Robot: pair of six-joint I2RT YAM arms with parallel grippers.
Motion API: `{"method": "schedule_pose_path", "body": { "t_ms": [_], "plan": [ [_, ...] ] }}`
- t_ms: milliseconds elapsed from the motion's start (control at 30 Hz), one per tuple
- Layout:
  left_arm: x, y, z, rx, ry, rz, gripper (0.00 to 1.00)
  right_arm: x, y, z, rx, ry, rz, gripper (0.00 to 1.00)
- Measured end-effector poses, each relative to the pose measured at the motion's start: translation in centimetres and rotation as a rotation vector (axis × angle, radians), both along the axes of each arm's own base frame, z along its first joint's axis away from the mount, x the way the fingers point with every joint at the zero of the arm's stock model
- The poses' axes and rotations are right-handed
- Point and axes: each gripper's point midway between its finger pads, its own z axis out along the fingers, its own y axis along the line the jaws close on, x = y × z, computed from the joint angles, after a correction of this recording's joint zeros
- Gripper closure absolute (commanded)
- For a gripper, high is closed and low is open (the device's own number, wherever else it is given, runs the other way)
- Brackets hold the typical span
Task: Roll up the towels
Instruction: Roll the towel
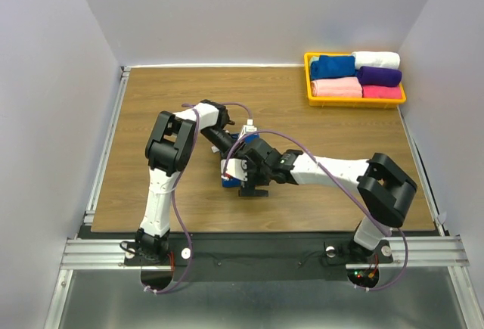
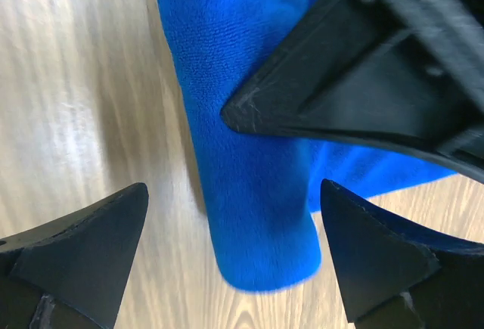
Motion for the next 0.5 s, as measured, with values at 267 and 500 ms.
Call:
{"method": "schedule_pose_path", "body": {
  "t_ms": [267, 500],
  "plan": [
    [0.1, 0.1, 0.0, -0.002, 0.007, 0.004, 0.58, 0.9, 0.3, -2.6, -0.045, -0.031, 0.030, 0.66],
    [0.9, 1.0, 0.1, 0.014, -0.034, 0.006, 0.41, 0.5, 0.5, -2.5, -0.025, -0.015, 0.046, 0.99]
  ]
}}
